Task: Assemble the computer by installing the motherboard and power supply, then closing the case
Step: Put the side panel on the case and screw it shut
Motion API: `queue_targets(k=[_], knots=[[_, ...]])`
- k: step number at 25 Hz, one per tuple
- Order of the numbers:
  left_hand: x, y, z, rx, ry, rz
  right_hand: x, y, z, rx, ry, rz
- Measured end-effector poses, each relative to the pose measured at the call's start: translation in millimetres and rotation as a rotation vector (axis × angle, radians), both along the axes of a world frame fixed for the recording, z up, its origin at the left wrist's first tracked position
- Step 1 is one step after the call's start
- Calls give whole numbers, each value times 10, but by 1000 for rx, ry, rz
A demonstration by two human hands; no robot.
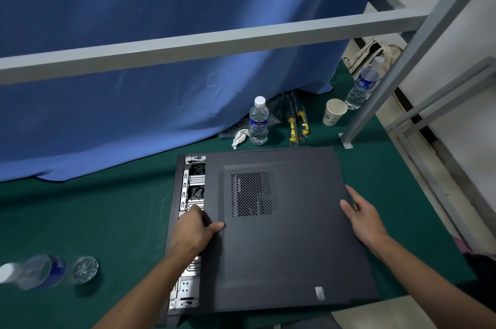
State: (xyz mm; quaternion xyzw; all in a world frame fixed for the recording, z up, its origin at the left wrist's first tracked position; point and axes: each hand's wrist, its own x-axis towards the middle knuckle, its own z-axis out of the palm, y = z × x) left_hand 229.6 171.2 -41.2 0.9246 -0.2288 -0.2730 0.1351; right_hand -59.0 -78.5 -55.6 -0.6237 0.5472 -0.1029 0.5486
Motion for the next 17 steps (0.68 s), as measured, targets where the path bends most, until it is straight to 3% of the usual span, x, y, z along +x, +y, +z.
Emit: queue_targets(k=[17], knots=[[-40, -128, -47, -5, 83, 121, -78, -73, -64, 35, -29, -5]])
